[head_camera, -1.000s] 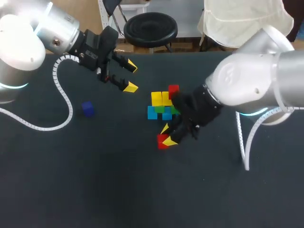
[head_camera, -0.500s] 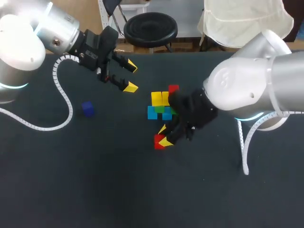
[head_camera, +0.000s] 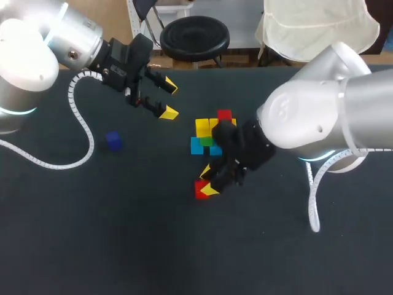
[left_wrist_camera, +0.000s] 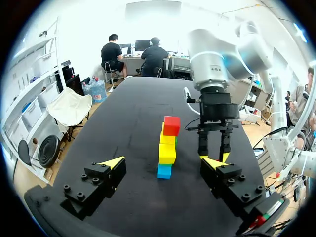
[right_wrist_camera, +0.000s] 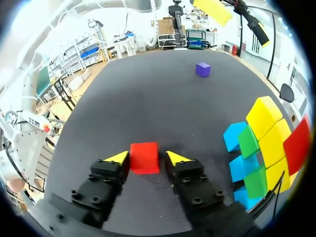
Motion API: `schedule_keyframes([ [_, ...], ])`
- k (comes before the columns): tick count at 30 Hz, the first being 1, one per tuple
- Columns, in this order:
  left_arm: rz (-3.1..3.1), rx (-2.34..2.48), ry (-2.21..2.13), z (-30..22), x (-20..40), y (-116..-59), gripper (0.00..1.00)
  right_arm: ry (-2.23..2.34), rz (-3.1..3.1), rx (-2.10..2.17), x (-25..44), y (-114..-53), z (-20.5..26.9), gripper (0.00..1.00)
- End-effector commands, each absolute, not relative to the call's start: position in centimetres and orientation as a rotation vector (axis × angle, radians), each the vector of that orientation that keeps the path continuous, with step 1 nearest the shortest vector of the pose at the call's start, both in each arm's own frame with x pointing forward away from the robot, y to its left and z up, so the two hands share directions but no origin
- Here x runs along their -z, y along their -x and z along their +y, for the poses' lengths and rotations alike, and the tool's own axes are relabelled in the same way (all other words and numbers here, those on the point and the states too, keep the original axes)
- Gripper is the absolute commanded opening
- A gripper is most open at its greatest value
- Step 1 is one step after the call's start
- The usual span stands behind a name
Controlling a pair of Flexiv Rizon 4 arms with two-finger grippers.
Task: Place the blue cubes, place green cubes on the blue cubes, place the yellow cubes on the green cubes, then place the red cubes on the yellow cubes, and place purple cube on the red cubes.
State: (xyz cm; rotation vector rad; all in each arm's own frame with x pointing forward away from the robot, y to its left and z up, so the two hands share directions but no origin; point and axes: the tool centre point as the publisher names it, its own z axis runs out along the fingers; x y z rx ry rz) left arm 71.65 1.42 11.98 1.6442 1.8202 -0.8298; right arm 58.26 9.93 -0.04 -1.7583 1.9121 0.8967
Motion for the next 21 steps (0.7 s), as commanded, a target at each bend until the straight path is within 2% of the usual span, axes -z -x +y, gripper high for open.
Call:
schedule_keyframes([
  [1,1.817,0.832,-1.645,1.4,-11.9,-71.7,1.00,1.739,1.909,-0.904,-0.3,-58.5,9.4,1.00],
  [9,1.817,0.832,-1.645,1.4,-11.9,-71.7,1.00,1.654,1.925,-0.811,-3.7,-57.0,6.4,1.00],
  [21,1.817,0.832,-1.645,1.4,-11.9,-71.7,1.00,1.582,1.916,-0.612,-10.3,-55.9,-1.9,1.00],
])
